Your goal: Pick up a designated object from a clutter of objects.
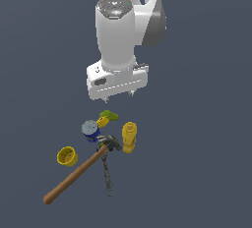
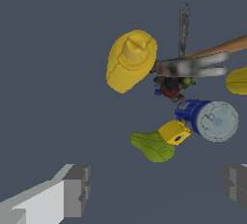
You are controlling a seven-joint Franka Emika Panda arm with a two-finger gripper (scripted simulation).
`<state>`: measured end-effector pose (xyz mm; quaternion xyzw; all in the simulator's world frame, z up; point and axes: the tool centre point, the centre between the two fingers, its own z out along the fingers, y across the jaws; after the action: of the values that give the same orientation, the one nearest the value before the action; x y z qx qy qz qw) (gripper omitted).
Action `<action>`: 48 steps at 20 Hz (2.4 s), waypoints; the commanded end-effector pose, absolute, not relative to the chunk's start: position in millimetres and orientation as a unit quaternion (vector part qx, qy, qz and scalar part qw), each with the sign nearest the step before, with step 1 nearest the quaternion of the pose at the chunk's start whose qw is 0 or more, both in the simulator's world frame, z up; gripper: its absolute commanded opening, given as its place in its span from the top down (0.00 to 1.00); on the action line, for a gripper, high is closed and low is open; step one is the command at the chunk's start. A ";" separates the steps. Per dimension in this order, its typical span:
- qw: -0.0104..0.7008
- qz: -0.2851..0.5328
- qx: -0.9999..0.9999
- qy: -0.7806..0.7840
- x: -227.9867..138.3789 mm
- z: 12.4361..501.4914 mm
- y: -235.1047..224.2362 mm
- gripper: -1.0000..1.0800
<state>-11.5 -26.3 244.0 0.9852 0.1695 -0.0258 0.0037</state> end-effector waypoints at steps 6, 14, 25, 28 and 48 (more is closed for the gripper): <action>0.000 -0.021 0.968 0.250 -13.8 215.4 -38.1 0.04; -0.002 -0.016 0.943 0.333 -18.8 185.9 -50.5 0.04; -0.003 -0.009 0.897 0.443 -29.7 147.0 -67.1 0.04; -0.003 -0.007 0.882 0.472 -33.4 136.7 -71.5 0.04; 0.000 0.000 0.803 0.596 -54.3 92.3 -90.7 0.04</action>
<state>-53.6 -90.2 93.6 0.8058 0.5922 -0.0006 -0.0005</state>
